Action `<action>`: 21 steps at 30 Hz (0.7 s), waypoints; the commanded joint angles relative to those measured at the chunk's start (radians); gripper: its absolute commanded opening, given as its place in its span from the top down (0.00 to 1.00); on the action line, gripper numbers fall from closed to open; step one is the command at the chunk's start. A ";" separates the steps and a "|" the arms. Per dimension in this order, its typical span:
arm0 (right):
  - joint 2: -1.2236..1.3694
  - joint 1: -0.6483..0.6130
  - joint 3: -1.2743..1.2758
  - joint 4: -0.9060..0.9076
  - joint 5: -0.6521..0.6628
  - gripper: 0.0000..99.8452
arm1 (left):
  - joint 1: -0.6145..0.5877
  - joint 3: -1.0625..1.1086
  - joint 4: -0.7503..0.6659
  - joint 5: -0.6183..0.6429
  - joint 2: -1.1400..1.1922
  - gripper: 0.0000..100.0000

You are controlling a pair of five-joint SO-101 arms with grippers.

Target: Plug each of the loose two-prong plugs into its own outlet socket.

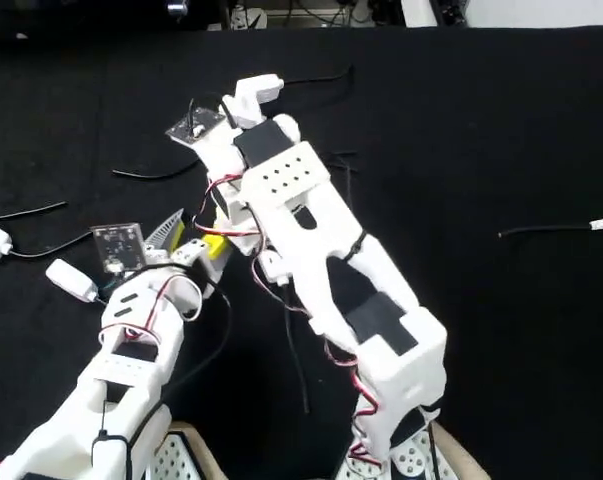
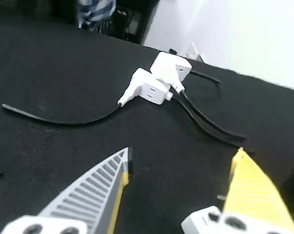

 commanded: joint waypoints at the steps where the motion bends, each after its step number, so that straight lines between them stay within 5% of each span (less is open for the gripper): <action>1: -0.108 -0.032 -0.004 0.025 0.009 0.99 | 0.059 -0.022 0.077 -0.078 -0.006 0.67; 21: -0.177 -0.011 -0.005 0.021 -0.035 0.99 | 0.058 -0.047 0.140 -0.080 -0.008 0.67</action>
